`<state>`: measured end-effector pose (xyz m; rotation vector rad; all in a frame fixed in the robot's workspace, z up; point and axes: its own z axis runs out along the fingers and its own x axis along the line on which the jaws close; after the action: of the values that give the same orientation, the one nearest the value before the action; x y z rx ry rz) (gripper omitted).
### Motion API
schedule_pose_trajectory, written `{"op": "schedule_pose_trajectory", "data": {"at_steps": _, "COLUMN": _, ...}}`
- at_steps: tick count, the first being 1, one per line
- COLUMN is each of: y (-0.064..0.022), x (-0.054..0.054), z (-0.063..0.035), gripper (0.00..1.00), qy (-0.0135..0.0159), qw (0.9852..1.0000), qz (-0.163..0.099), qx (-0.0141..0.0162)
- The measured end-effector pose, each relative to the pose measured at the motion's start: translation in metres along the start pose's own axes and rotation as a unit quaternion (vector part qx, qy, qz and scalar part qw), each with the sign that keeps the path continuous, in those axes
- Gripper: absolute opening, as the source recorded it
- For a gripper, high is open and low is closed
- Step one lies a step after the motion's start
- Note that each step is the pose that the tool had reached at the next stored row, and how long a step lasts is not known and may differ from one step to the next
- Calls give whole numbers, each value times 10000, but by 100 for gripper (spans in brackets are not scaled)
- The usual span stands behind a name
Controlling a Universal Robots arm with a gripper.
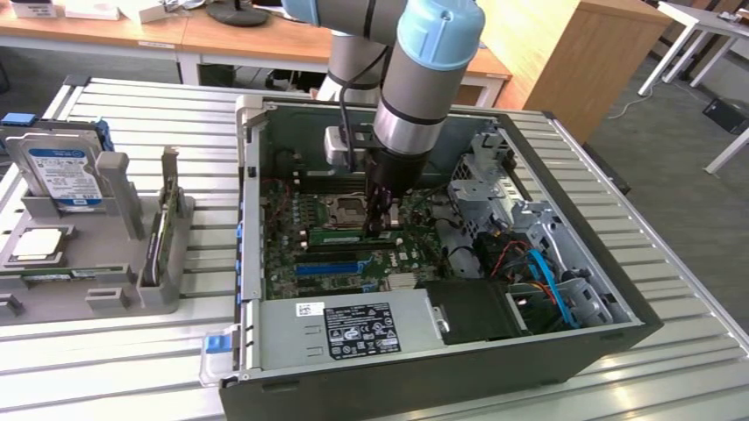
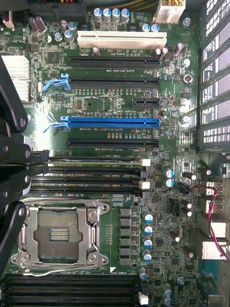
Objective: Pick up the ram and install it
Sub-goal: 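Insert the ram into the slot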
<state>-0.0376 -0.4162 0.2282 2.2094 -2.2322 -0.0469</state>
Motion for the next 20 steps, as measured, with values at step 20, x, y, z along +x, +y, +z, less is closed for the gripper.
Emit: {"op": "schedule_pose_trajectory", "data": {"at_steps": 20, "y": -1, "x": 0, "z": 21, "gripper": 18, "qy": 0, "qw": 10000, "qz": 0, "qx": 0}}
